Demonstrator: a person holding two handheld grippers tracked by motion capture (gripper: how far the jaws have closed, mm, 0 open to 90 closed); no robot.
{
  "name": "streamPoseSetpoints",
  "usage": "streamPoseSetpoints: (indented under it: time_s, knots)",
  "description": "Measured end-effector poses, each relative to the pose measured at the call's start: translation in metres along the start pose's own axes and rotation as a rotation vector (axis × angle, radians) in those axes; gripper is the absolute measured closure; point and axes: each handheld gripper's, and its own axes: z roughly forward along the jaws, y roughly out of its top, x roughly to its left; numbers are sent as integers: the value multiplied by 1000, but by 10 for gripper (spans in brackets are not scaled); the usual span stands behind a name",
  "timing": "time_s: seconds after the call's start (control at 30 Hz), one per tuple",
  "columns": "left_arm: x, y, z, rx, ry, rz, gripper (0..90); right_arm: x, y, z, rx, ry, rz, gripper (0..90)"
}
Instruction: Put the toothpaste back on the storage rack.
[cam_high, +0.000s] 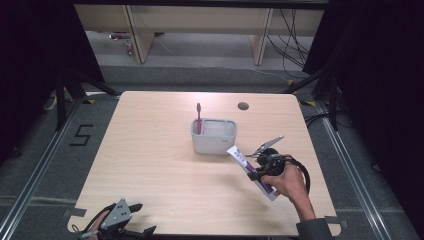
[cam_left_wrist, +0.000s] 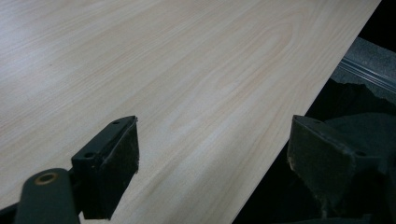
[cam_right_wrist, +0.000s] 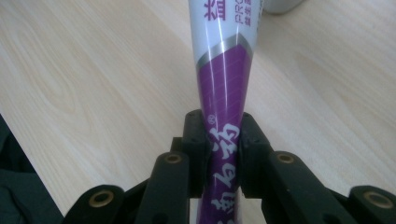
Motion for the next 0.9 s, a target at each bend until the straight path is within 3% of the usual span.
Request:
streamPoseSetpoints:
  time_s: [0.23,0.27,0.3,0.33,0.43,0.9]
  knots:
    - [0,1,-1,13,-6,9,160,1,4,-7,-86,26,-17,766]
    - [0,1,-1,12,-6,9,160,1,6,-7,-138,33,-36,766]
    - [0,1,-1,4,-9,4,160,1,6,-7,-138,33,-36,766]
    - [-1,0,0,1,-9,3,160,3,8,-13,-137,30,-2,766]
    - [-1,1,0,-4,-12,0,160,3,12,-16,-184,41,-21,766]
    - [0,1,-1,4,-7,9,160,4,21,-18,-248,35,-33,766]
